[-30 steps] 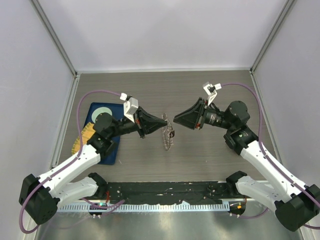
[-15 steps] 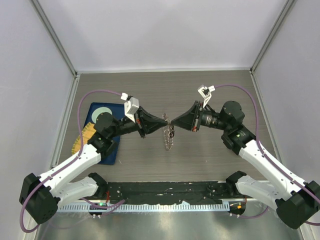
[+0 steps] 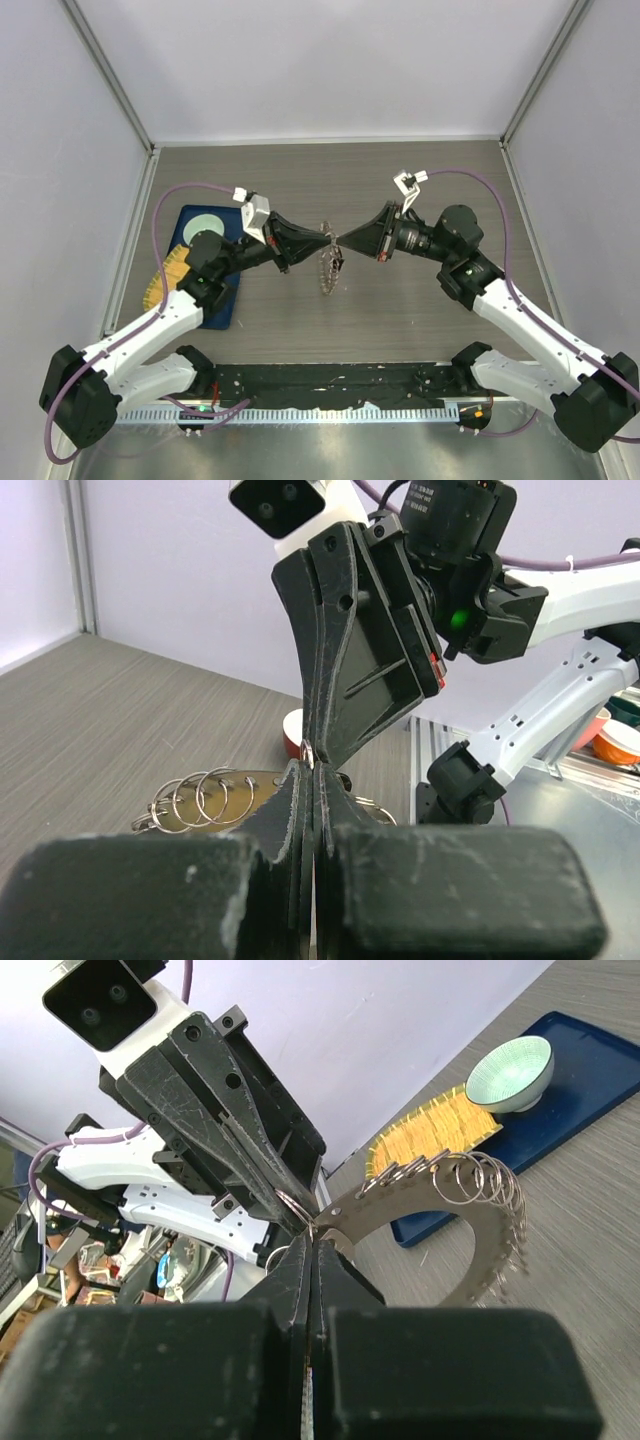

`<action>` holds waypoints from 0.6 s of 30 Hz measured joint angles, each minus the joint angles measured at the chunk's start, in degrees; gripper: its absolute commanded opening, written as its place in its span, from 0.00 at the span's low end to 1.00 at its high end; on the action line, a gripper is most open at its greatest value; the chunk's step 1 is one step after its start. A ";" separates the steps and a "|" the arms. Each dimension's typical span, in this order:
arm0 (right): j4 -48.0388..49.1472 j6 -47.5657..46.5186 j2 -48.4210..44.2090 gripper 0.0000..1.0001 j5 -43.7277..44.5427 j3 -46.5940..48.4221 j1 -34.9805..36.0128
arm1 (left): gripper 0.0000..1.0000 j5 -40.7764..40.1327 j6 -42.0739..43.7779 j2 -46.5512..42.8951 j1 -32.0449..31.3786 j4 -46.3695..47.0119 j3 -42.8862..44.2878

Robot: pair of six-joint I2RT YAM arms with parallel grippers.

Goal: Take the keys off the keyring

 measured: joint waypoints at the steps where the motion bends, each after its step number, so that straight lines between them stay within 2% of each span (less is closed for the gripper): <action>1: 0.48 0.22 0.09 0.01 0.55 -0.20 0.11 | 0.00 -0.22 -0.17 0.00 0.09 0.50 -0.17; 18: 7.78 6.49 4.04 0.01 0.63 -1.33 0.46 | 0.00 -0.11 -4.24 0.72 0.61 7.52 -1.07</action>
